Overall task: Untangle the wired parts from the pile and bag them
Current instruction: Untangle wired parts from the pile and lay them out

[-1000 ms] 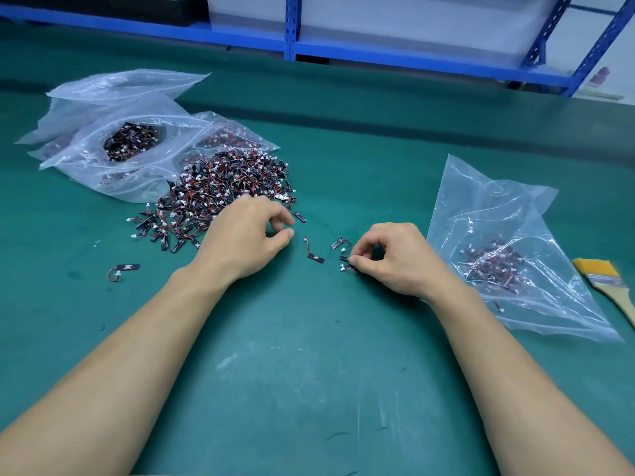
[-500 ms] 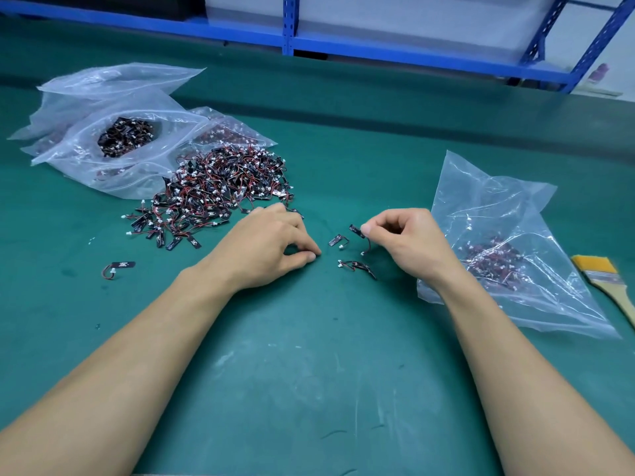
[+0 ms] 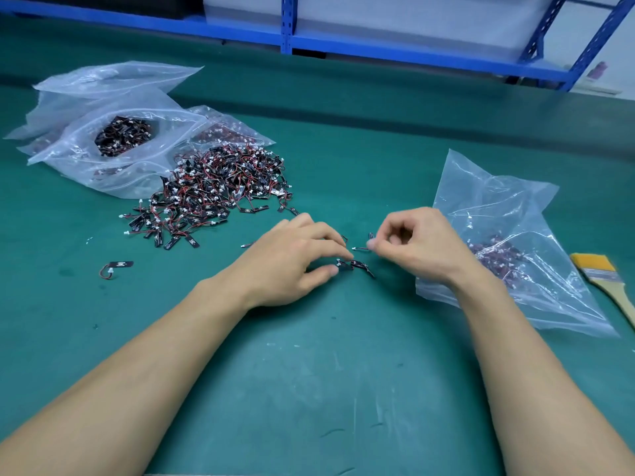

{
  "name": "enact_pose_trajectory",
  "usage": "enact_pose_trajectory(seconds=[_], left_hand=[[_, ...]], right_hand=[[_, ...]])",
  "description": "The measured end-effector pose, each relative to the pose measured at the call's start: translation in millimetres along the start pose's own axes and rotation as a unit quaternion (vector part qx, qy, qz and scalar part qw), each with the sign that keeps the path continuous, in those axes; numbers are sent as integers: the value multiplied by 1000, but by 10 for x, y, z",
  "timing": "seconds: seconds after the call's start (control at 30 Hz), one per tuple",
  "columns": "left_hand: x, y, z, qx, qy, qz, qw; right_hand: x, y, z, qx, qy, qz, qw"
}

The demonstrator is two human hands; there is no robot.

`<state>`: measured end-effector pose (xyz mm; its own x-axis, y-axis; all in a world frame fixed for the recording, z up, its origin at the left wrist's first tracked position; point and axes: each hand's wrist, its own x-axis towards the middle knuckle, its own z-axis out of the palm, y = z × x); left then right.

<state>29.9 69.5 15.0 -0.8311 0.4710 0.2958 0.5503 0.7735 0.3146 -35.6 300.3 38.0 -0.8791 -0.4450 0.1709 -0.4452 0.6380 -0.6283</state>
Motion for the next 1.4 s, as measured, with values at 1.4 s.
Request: enact_pose_trajectory(seconds=[1.4], left_hand=[[-142,-488,-214,-39,130,-165,977]], right_hand=[[-55,-8,-123,55,-73,9,996]])
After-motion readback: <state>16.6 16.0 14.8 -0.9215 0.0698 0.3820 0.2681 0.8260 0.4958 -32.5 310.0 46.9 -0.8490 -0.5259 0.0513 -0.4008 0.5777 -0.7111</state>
